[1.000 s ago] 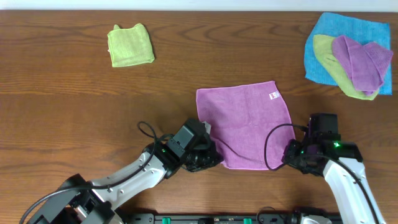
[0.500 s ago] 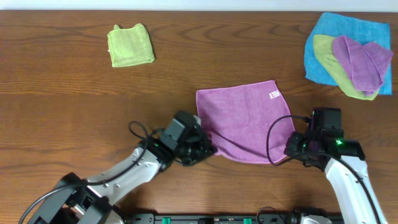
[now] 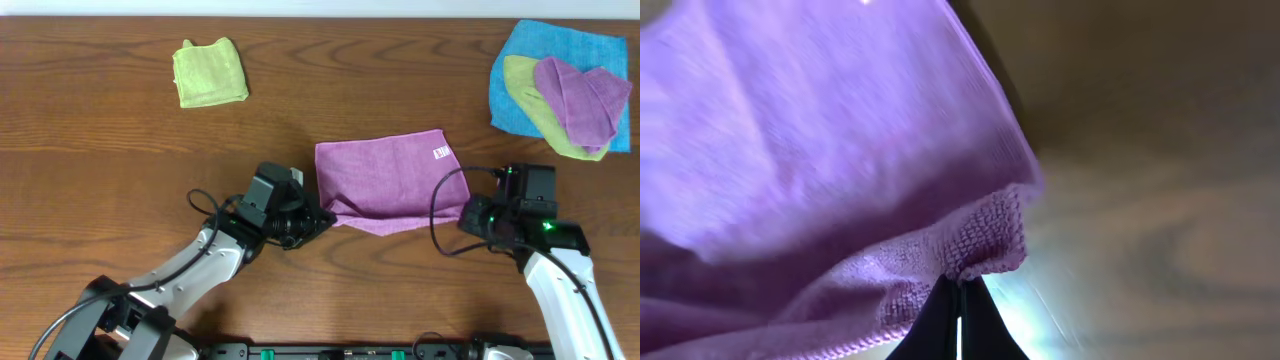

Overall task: Fold the cloth
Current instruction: 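Lift the bottom edge with both grippers and fold it up toward the top edge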

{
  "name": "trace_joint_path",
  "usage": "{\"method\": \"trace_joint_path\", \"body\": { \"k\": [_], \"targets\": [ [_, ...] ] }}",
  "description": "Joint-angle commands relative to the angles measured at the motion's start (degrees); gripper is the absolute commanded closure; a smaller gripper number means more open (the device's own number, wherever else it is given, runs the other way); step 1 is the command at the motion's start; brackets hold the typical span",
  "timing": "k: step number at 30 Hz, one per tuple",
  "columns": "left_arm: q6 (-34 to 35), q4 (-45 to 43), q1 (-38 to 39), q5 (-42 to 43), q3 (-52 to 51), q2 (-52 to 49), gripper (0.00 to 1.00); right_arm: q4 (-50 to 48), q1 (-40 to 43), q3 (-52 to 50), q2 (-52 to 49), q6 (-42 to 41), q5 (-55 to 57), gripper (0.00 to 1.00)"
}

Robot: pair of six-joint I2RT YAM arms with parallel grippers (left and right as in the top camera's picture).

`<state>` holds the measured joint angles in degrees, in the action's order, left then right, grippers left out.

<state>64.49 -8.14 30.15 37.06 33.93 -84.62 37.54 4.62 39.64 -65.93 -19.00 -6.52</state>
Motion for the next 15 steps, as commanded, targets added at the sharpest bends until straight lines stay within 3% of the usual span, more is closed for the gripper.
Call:
{"method": "trace_joint_path", "body": {
  "k": [1,6,15],
  "targets": [
    [-0.35,-1.79,-1.27,-0.85,-0.28,0.74,0.94,-2.43,-0.83,1.09,0.0,-0.7,-2.34,0.98],
    [-0.39,-8.85,-1.38,-3.08,-0.28,0.74,0.94,-8.02,-3.02,1.09,-1.38,-0.68,-2.8,0.98],
    [-1.29,-8.61,-2.23,-8.96,-0.28,0.74,0.94,-15.89,-7.13,1.09,-7.21,-0.63,-0.87,0.98]
  ]
}}
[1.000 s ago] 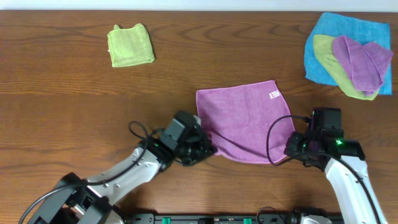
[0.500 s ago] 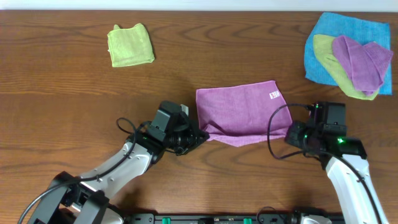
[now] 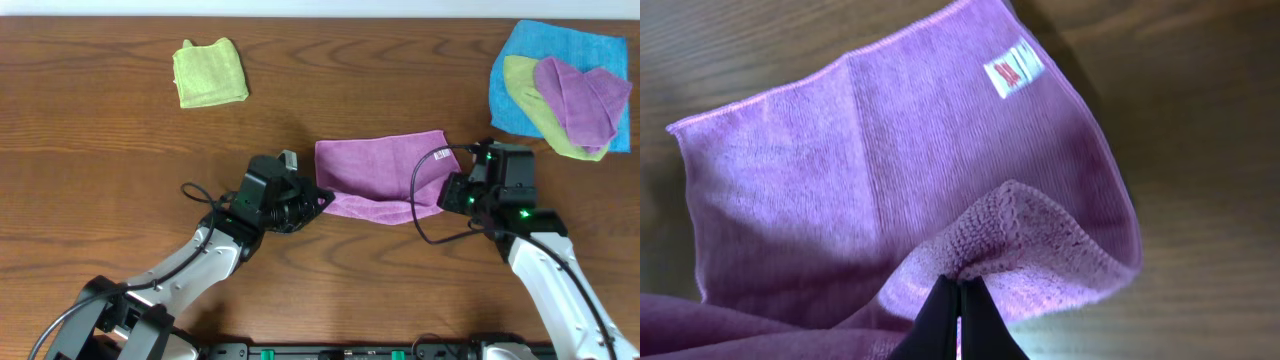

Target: Fold the cloth

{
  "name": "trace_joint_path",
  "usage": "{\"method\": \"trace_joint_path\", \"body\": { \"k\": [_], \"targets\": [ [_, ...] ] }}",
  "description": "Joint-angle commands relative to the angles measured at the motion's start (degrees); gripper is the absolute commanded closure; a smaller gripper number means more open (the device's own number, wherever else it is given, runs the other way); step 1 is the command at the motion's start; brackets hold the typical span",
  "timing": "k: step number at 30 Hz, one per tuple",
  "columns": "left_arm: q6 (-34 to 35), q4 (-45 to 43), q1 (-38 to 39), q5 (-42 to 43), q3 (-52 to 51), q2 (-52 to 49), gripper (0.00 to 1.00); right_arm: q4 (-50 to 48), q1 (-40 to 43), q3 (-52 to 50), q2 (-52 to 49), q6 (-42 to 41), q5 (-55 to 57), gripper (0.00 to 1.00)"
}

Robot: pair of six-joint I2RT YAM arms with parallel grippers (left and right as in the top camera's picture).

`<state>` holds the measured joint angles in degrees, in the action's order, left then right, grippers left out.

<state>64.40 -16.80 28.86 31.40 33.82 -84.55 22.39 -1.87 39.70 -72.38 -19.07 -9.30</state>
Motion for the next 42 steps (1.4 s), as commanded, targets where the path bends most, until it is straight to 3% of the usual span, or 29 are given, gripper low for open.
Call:
{"method": "trace_joint_path", "body": {
  "k": [1,23,31,42],
  "targets": [
    [-1.22,0.04,-1.51,-3.39,-0.17,0.66,0.94,-1.11,-0.63,1.05,-0.79,-0.55,3.3,0.98],
    [-1.38,-0.02,-3.82,-10.84,-0.17,-0.2,0.94,-12.0,-2.29,1.03,-6.36,2.01,5.03,0.98],
    [-0.9,-7.78,-3.82,-10.84,0.5,-5.75,0.94,-14.05,-2.29,1.03,-7.17,2.49,9.11,0.98],
    [-1.68,-7.87,-3.82,-11.13,7.13,-12.85,0.94,-17.75,-2.29,1.03,-10.19,2.45,9.11,0.98]
  ]
}}
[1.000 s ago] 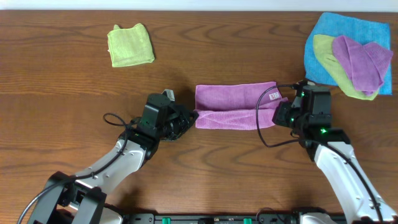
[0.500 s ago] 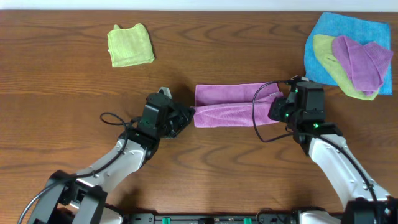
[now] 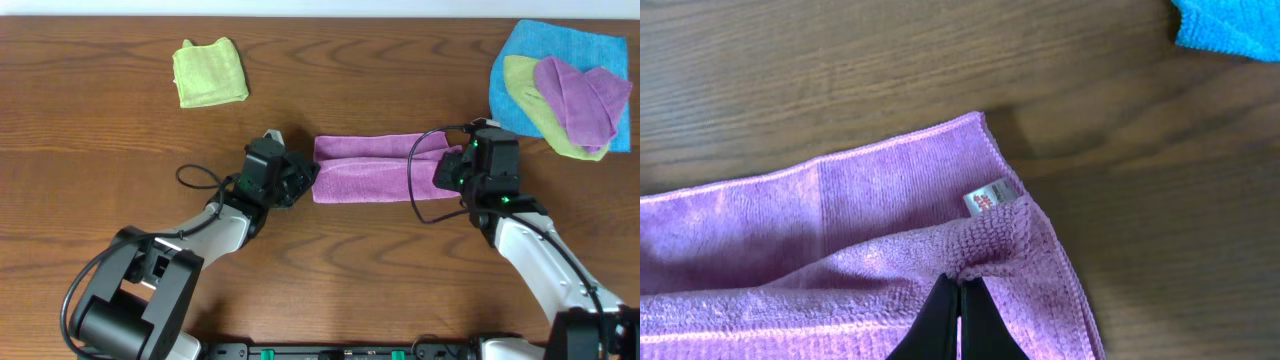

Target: Fold the cloth

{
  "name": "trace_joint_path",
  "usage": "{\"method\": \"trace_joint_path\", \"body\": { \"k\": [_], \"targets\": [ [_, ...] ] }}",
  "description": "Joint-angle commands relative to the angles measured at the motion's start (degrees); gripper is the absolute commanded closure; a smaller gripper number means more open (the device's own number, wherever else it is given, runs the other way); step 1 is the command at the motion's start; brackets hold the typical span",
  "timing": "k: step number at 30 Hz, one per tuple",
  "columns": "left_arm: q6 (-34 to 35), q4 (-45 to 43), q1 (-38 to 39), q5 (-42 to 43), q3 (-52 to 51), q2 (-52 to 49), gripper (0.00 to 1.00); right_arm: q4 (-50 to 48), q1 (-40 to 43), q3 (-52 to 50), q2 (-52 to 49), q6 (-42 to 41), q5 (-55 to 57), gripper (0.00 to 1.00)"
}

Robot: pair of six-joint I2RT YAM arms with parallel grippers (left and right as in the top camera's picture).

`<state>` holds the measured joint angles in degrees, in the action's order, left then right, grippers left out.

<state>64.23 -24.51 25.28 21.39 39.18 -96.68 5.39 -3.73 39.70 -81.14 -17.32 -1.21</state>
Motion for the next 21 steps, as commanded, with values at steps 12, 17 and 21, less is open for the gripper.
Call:
{"method": "trace_joint_path", "body": {
  "k": [12,17,21],
  "targets": [
    [-2.12,0.44,-0.24,-3.96,1.88,-0.74,0.05,-4.61,-0.44,1.05,-3.87,0.7,5.31,0.01],
    [-2.05,-0.72,-0.24,-0.98,2.4,-0.7,0.05,-3.39,-0.44,1.38,-3.37,0.5,5.29,0.01],
    [-0.61,-0.83,-0.24,4.87,3.76,-0.7,0.05,1.4,-0.44,1.92,-0.74,-1.07,5.29,0.01]
  ]
}}
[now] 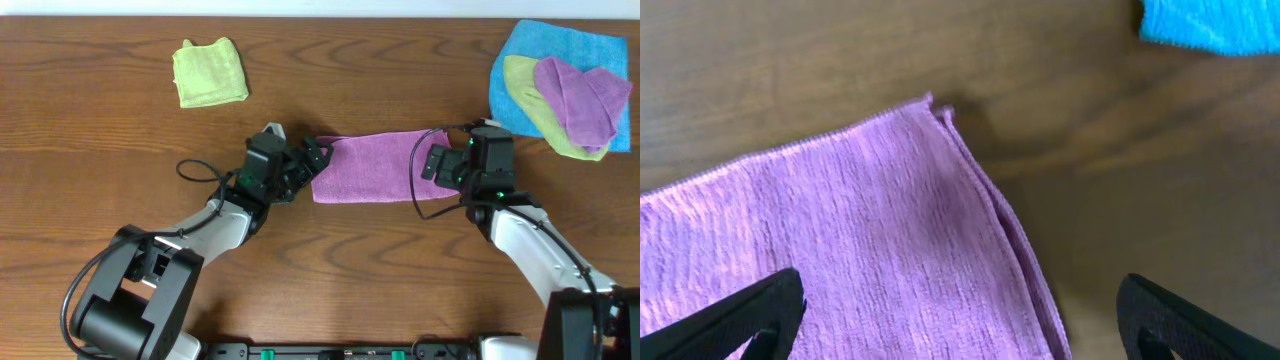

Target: Fold the cloth

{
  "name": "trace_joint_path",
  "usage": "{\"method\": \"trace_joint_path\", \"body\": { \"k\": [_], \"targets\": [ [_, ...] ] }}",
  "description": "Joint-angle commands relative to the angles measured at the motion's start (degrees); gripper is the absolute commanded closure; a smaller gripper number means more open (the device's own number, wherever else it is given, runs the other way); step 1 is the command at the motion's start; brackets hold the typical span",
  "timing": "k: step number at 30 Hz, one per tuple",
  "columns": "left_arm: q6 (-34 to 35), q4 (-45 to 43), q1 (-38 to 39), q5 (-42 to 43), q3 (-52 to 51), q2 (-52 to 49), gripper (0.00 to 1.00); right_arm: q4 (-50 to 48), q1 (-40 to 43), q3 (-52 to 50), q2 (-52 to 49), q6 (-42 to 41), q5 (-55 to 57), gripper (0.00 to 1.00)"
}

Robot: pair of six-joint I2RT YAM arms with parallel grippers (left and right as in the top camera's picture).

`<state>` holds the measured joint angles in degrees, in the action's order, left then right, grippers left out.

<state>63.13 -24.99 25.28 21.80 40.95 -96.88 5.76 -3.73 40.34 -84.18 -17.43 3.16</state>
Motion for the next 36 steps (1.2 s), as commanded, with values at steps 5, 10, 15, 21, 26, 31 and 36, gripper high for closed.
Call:
{"method": "trace_joint_path", "body": {
  "k": [5,10,15,21,26,31,36],
  "targets": [
    [4.68,-0.15,0.46,10.91,2.23,-0.5,0.05,7.34,-0.26,1.29,3.04,5.31,0.92,0.01],
    [11.45,-0.59,2.64,9.29,2.25,-0.52,0.05,7.06,1.55,1.29,1.62,10.47,-0.42,0.01],
    [13.05,-6.95,4.81,4.07,2.54,-0.55,0.05,4.28,5.9,1.31,1.03,10.45,-6.27,0.01],
    [-0.96,-7.76,5.07,3.67,8.39,-6.21,0.05,3.87,7.37,1.36,1.03,10.43,-10.73,0.01],
    [-6.73,1.7,5.14,8.22,17.73,-14.99,0.04,4.09,7.37,1.36,1.03,10.45,-10.78,0.01],
    [-14.34,17.29,5.18,6.75,24.3,-16.17,0.05,4.28,7.37,1.36,1.03,10.45,-11.17,0.0],
    [-17.16,29.03,5.18,1.16,26.45,-16.17,0.05,4.28,7.41,1.36,1.03,10.45,-11.17,0.01]
  ]
}}
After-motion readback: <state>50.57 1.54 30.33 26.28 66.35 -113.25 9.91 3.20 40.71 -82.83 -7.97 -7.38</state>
